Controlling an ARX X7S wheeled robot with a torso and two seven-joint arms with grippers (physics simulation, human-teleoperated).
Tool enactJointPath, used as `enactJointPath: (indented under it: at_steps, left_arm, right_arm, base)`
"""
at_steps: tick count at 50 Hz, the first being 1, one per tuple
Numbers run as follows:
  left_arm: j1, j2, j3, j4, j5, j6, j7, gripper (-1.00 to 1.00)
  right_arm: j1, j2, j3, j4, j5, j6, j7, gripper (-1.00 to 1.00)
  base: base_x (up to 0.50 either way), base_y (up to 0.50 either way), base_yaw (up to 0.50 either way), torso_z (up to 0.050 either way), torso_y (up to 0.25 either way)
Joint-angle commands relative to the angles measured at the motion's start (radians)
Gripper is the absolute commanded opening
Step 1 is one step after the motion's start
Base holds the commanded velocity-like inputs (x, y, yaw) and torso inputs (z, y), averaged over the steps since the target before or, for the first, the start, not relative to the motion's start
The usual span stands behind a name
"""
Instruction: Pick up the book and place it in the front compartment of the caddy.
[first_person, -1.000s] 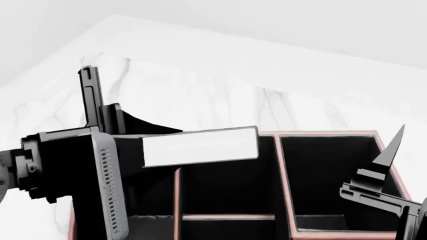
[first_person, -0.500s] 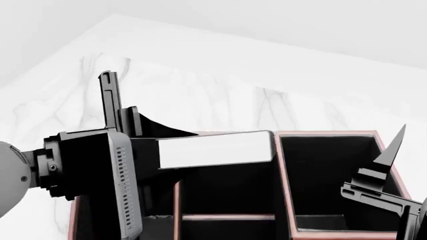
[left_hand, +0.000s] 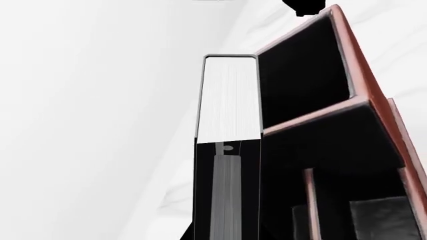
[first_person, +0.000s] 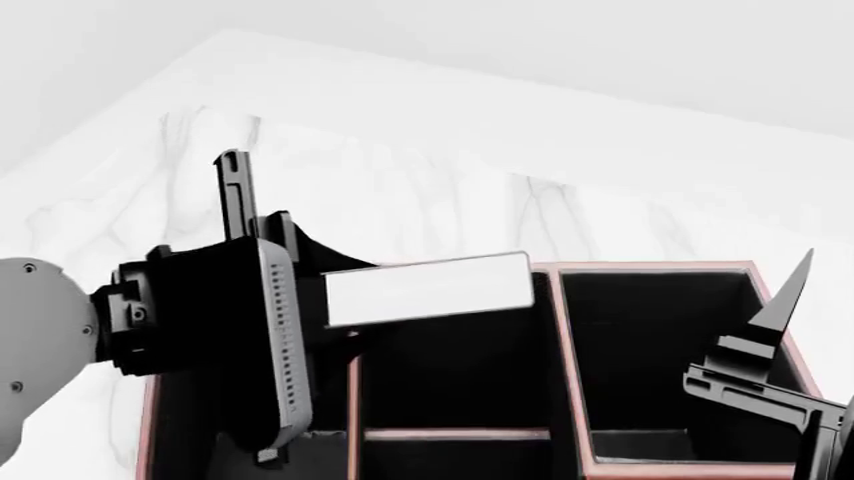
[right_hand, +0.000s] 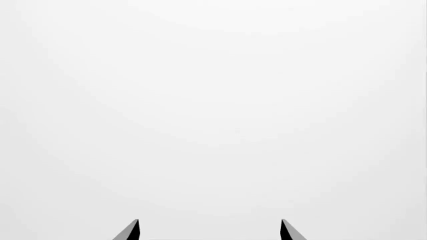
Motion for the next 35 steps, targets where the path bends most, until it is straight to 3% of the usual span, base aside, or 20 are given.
enactJointPath:
  at_steps: [1, 17, 35]
  left_arm:
    - [-0.012, 0.043, -0.044, -0.025, -0.018, -0.001, 0.028, -1.0]
    - [-0.065, 0.091, -0.064, -0.186, -0.111, -0.042, 0.136, -1.0]
    - [-0.086, 0.187, -0.044, -0.464, -0.107, 0.067, 0.237, -1.0]
  right_arm:
    - [0.007, -0.021, 0.034, 0.012, 0.005, 0.003, -0.029, 1.0]
    - [0.013, -0.019, 0.036, 0.022, 0.01, 0.005, -0.024, 1.0]
    - [0.028, -0.018, 0.035, 0.055, 0.007, 0.004, -0.017, 1.0]
  base:
    - [0.0, 0.0, 0.0, 0.0, 0.0]
    - [0.0, 0.0, 0.0, 0.001, 0.001]
    - [0.0, 0.0, 0.0, 0.0, 0.001]
